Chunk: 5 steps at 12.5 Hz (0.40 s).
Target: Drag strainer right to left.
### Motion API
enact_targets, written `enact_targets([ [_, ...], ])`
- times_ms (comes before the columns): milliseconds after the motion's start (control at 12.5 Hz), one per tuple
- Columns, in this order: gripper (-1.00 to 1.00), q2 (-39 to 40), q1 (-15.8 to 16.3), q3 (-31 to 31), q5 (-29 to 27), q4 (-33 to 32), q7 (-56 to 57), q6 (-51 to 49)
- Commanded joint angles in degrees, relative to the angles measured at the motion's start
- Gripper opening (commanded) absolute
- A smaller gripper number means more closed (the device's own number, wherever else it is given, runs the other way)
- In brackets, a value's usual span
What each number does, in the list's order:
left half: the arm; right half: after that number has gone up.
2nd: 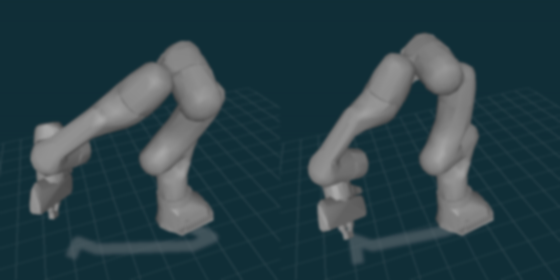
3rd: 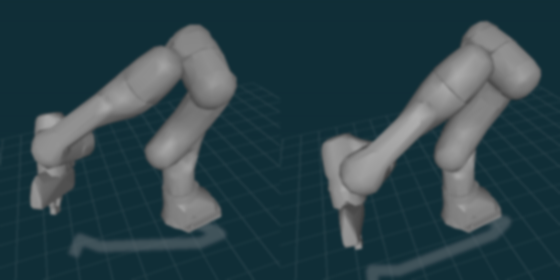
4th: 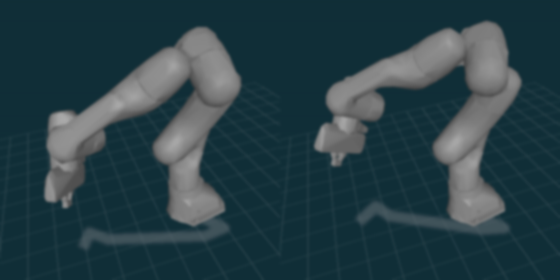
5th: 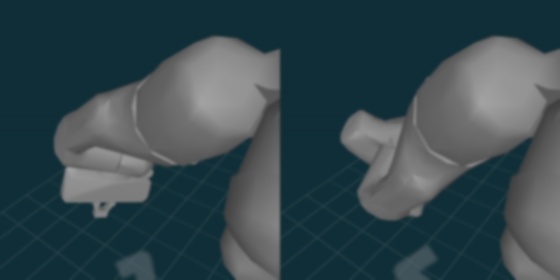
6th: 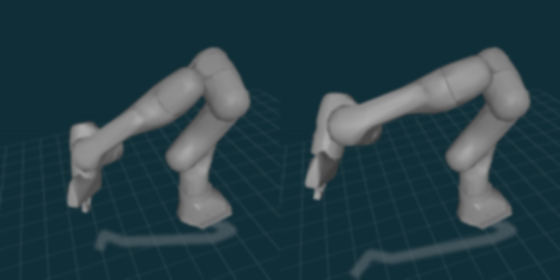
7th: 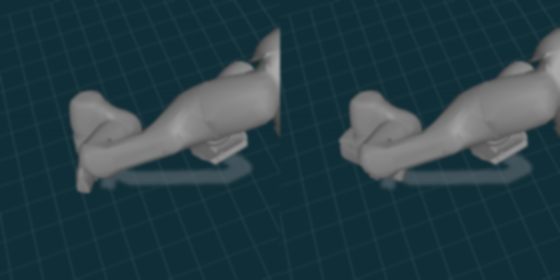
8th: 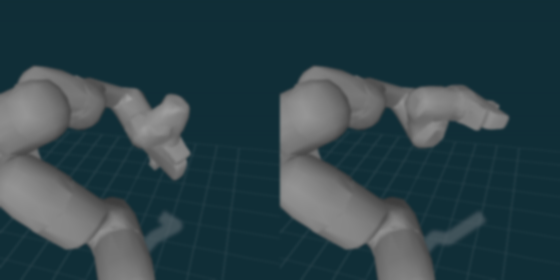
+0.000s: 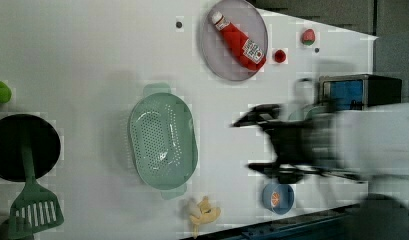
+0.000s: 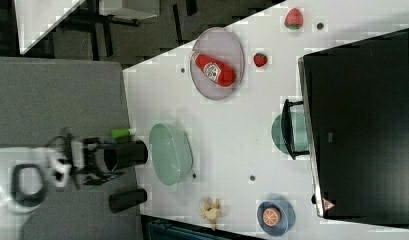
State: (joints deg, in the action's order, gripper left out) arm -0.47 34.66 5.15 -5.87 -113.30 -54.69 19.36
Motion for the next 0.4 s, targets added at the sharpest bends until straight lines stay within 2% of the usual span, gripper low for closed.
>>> enact_targets([
  [80, 1.0, -9.1, -4.6, 8.1, 2.0, 1.1, 18.9, -7.3],
  [400, 1.0, -19.3, -6.6, 18.1, 13.9, 1.1, 39.7, -15.0],
])
